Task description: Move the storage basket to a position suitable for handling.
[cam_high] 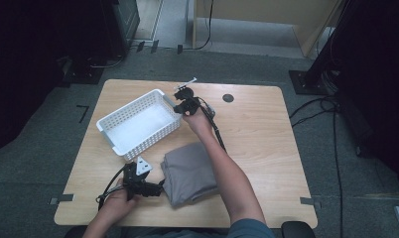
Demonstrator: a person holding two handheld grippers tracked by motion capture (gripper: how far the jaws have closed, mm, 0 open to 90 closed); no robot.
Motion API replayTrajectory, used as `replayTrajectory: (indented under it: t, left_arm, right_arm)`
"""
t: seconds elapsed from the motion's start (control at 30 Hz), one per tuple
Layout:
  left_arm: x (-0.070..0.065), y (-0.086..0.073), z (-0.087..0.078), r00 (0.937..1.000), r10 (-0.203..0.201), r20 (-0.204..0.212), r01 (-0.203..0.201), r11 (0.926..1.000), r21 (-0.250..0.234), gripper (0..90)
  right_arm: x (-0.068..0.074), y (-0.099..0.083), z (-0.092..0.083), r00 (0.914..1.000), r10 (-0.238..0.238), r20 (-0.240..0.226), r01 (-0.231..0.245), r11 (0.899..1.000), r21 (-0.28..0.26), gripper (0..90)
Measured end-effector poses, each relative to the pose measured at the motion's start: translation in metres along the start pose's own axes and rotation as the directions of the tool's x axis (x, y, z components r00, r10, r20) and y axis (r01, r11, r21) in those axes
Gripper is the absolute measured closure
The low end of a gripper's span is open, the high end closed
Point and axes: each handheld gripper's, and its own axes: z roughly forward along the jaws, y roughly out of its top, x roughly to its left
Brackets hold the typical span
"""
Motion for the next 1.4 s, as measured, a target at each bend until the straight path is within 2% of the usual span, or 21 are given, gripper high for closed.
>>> replayTrajectory:
  t: [0.1,0.2,0.47,0.63,0.77,0.9,1.0,1.03,1.07,1.13,1.17,1.23,1.4]
  left_arm:
    - [0.000,0.000,0.000,1.0000,0.000,0.000,0.000,1.0000,0.000,0.0]
    - [0.000,0.000,0.000,1.0000,-0.001,0.001,0.001,1.0000,-0.001,0.0]
    - [0.000,0.000,0.000,1.0000,0.000,0.000,0.000,1.0000,0.000,0.0]
    - [0.000,0.000,0.000,1.0000,0.000,0.000,0.000,1.0000,-0.001,0.0]
    - [0.000,0.000,0.000,1.0000,0.000,0.000,0.000,1.0000,0.000,0.0]
    - [0.000,0.000,0.000,1.0000,0.000,0.000,0.000,1.0000,0.000,0.0]
    - [0.000,0.000,0.000,1.0000,0.000,0.000,0.000,1.0000,0.000,0.0]
    - [0.000,0.000,0.000,1.0000,0.000,0.000,0.000,1.0000,0.000,0.0]
    - [0.000,0.000,0.000,1.0000,0.000,0.000,0.000,1.0000,0.000,0.0]
    - [0.000,0.000,0.000,1.0000,0.001,0.001,-0.001,1.0000,0.000,0.0]
    - [0.000,0.000,0.000,1.0000,0.001,0.001,-0.001,1.0000,0.000,0.0]
    - [0.000,0.000,0.000,1.0000,0.003,0.001,-0.003,1.0000,0.002,0.0]
    - [0.000,0.000,0.000,1.0000,0.001,0.001,-0.001,1.0000,0.000,0.0]
  right_arm:
    - [-0.015,-0.011,-0.010,0.9992,0.037,0.017,-0.036,0.999,-0.020,79.3]
    - [-0.030,-0.021,-0.021,0.9970,0.063,0.044,-0.062,0.998,-0.017,79.3]
    - [-0.065,-0.047,-0.047,0.9848,0.141,0.101,-0.139,0.990,-0.030,79.3]
    - [-0.082,-0.061,-0.062,0.9707,0.190,0.147,-0.186,0.982,-0.043,79.3]
    - [-0.095,-0.077,-0.076,0.9545,0.244,0.171,-0.235,0.969,-0.070,79.1]
    - [-0.105,-0.091,-0.088,0.9407,0.275,0.198,-0.262,0.961,-0.089,78.9]
    - [-0.113,-0.102,-0.096,0.9286,0.307,0.209,-0.290,0.951,-0.108,78.3]
    - [-0.115,-0.105,-0.098,0.9284,0.307,0.209,-0.290,0.951,-0.112,78.2]
    - [-0.116,-0.107,-0.100,0.9248,0.321,0.204,-0.303,0.946,-0.116,78.0]
    - [-0.120,-0.111,-0.103,0.9267,0.328,0.183,-0.310,0.943,-0.119,76.0]
    - [-0.120,-0.112,-0.104,0.9263,0.334,0.174,-0.317,0.941,-0.122,72.3]
    - [-0.121,-0.113,-0.108,0.9272,0.332,0.173,-0.314,0.941,-0.126,68.0]
    - [-0.118,-0.115,-0.127,0.9419,0.305,0.141,-0.287,0.948,-0.138,68.6]
